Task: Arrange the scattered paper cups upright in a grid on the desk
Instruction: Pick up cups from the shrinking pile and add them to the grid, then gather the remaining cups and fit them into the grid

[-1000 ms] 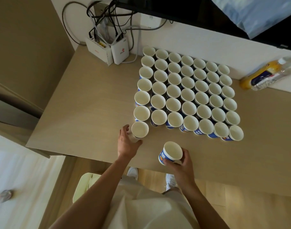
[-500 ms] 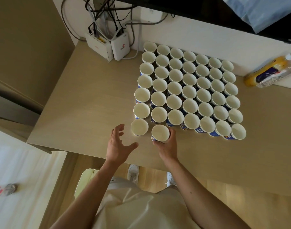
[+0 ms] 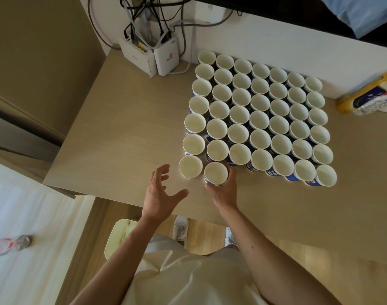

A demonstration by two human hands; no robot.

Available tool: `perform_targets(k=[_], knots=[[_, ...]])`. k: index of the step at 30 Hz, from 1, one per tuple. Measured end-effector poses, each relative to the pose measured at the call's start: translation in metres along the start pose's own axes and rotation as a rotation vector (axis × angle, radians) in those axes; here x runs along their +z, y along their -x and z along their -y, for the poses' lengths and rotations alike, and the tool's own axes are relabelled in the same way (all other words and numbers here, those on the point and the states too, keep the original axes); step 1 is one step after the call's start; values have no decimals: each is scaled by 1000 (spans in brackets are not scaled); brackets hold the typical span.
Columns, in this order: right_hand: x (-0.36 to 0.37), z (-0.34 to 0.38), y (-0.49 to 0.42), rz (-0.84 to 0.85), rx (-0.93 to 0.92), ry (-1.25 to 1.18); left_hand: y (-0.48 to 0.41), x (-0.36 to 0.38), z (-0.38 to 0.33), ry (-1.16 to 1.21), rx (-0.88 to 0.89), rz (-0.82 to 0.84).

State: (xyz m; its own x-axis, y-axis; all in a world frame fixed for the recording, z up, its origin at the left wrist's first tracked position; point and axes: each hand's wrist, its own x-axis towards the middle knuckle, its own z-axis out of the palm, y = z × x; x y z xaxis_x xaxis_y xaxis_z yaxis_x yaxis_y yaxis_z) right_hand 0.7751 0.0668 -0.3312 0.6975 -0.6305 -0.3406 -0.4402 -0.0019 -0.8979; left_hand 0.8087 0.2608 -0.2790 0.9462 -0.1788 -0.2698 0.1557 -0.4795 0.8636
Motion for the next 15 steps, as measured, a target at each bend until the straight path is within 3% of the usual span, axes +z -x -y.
perform_targets(k=[10,15], knots=[[-7,-2,5,29,76,5,8,-18,-6,-32,45,-40],[-41,-1,20,-59,129,-3,6,-23,-28,-33,123,-27]])
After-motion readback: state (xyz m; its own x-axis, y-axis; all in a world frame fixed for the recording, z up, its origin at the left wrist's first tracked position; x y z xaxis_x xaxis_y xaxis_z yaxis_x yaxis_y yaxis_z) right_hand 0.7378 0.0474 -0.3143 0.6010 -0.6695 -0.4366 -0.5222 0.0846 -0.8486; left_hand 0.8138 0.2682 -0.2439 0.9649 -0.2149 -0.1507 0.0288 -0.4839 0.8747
